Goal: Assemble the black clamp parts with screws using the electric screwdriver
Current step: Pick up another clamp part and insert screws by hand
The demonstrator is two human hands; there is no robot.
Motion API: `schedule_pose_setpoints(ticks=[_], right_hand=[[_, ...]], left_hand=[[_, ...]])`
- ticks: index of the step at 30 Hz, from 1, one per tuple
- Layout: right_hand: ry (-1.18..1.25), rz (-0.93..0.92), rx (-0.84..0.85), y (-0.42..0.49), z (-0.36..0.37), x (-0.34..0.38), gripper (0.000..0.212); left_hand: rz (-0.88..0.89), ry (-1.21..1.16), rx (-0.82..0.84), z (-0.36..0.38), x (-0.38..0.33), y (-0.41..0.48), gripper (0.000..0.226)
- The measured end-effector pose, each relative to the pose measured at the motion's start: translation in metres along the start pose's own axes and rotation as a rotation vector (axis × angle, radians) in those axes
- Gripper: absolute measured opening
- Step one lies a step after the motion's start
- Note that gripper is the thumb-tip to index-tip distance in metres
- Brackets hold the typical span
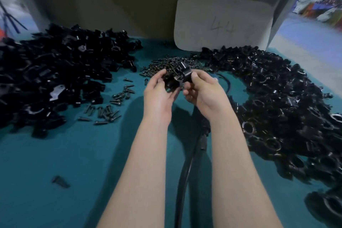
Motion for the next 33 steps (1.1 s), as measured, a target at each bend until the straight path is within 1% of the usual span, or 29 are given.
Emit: schedule_pose_setpoints(ticks=[2,4,5,8,10,12,15,18,21,23,25,27,30,33], right_hand=[[-0.028,0.017,0.022,0.002,0.006,-0.001,0.026],[-0.045,0.033,0.030,0.004,0.010,-0.002,0.027],[-0.058,0.039,0.027,0.005,0.012,-0.003,0.027],[-0.164,0.045,-0.027,0.007,0.015,-0.008,0.019],[-0.294,0.031,-0.066,0.010,0.015,-0.012,0.014],[-0.363,0.015,-0.089,0.010,0.014,-0.014,0.013],[-0.323,-0.036,-0.133,0.011,0.010,-0.013,0.014],[-0.196,-0.054,-0.083,0.010,0.009,-0.010,0.015],[-0.242,-0.074,0.000,0.010,0.009,-0.010,0.019],[-0.296,-0.090,-0.009,0.011,0.009,-0.011,0.021],[-0.283,-0.104,-0.051,0.013,0.007,-0.010,0.019],[-0.219,-0.104,-0.085,0.013,0.007,-0.009,0.017],[-0.149,-0.088,-0.110,0.014,0.006,-0.009,0.017],[-0.111,-0.067,-0.099,0.012,0.004,-0.009,0.019]], left_hand=[[-0.044,-0.115,-0.026,-0.004,-0.002,0.004,0.022],[-0.079,-0.131,-0.009,-0.006,-0.003,0.008,0.036],[-0.083,-0.080,0.012,-0.007,-0.003,0.008,0.040],[-0.061,0.041,0.047,-0.007,0.003,0.008,0.029],[-0.036,0.085,0.053,-0.007,0.006,0.009,0.028],[0.006,0.150,0.074,-0.007,0.006,0.010,0.028],[0.070,0.270,0.073,-0.009,0.006,0.011,0.027],[0.113,0.334,0.046,-0.012,0.004,0.015,0.027],[0.144,0.362,0.111,-0.010,0.005,0.015,0.031],[0.126,0.334,0.137,-0.009,0.004,0.013,0.035],[0.138,0.344,0.177,-0.009,0.003,0.013,0.030],[0.208,0.479,0.233,-0.008,0.003,0.012,0.023],[0.314,0.696,0.246,-0.009,0.005,0.011,0.025],[0.382,0.806,0.221,-0.009,0.006,0.012,0.030]])
Point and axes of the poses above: each hand's wrist, its own y-axis towards the middle knuckle, its own z-axis out of the palm, x = y × z, the point moved 1 cm from there along y, towards the middle knuckle
